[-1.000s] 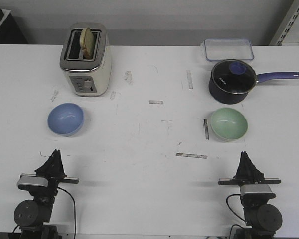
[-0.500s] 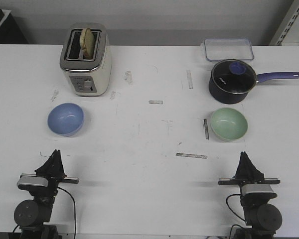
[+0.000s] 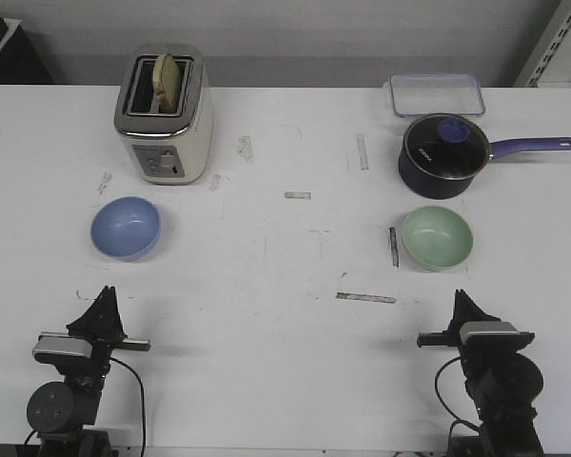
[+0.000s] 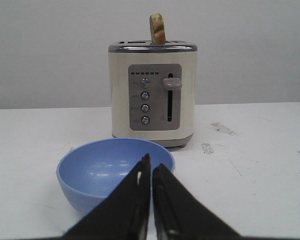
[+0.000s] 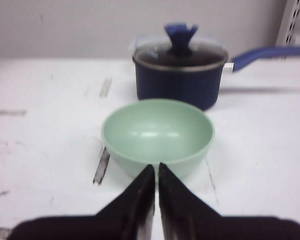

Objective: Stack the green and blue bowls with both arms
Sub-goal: 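Reach the right gripper to the pale green bowl and grasp its rim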

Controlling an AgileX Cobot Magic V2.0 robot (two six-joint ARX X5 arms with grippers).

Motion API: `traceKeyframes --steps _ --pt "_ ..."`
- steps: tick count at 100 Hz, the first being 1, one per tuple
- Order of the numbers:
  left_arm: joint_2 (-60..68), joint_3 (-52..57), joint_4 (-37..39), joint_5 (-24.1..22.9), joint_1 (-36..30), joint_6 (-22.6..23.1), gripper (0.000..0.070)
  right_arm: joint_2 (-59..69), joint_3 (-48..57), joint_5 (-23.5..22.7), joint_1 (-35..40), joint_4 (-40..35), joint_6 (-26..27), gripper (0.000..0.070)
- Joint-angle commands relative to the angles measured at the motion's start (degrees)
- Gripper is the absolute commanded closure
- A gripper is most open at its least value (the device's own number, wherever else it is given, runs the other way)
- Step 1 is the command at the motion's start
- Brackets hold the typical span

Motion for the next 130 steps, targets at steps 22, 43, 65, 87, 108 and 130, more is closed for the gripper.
traceKeyframes --steps 22,43,65,87,108,130 --pt "-0.1 -1.2 0.9 -0.2 0.0 -0.1 0.0699 17.6 13.2 -0.1 0.1 -7.5 0.9 0.0693" --pt "-0.1 -1.2 0.9 -0.2 0.0 -0.1 0.0699 29.2 22.8 0.1 0.1 -9.1 1.1 0.0693" --pt "-0.1 -1.2 0.9 -0.2 0.0 -0.1 0.0699 41.2 33.4 0.1 -0.5 -14.7 1.0 0.0693" --pt "-0.1 -1.2 0.9 -0.2 0.0 -0.1 0.0699 53.0 45.8 -5.3 -5.5 -26.8 2.1 0.0689" --pt "-0.1 -1.2 0.9 -0.2 0.0 -0.1 0.0699 60.4 53.9 -13.6 -13.4 -31.3 5.7 0.0580" --pt "-0.1 -1.2 0.9 -0.2 0.0 -0.1 0.0699 65.0 55.2 -21.2 -19.8 -31.0 5.9 0.0268"
